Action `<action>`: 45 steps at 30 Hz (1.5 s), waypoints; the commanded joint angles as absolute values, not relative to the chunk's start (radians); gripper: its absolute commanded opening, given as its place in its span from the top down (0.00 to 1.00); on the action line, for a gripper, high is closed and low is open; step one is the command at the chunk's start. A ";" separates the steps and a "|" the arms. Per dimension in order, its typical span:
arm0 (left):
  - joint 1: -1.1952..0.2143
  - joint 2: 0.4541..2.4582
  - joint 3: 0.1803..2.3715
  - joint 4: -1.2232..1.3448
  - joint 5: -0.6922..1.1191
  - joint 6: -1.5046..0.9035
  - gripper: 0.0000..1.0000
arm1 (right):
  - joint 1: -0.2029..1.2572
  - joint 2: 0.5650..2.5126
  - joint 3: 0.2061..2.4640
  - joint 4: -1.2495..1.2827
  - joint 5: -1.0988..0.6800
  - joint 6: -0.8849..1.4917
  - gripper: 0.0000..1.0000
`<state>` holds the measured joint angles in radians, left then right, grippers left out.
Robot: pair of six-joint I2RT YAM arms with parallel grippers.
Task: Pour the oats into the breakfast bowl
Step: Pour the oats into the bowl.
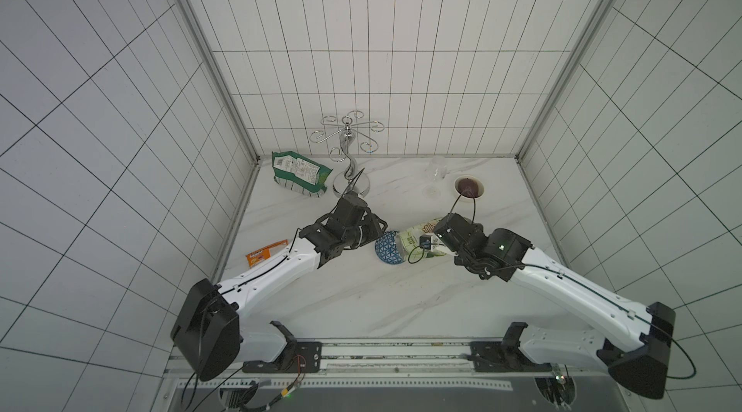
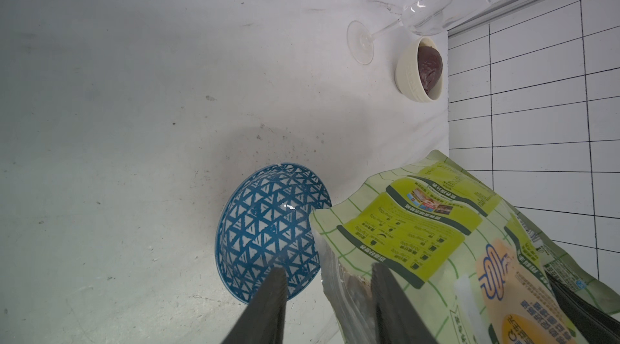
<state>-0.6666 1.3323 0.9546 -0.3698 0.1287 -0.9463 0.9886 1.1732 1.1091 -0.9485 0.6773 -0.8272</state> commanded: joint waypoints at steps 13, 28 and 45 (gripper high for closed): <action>-0.695 1.363 0.914 -0.306 0.118 -0.997 0.58 | 1.023 1.174 1.165 -0.821 0.847 -0.918 1.00; -0.698 1.368 0.899 -0.289 0.079 -1.041 0.58 | 1.031 1.213 1.188 -0.789 0.895 -0.973 1.00; -0.698 1.378 0.900 -0.289 0.057 -1.055 0.58 | 1.033 1.222 1.184 -0.704 0.953 -1.060 1.00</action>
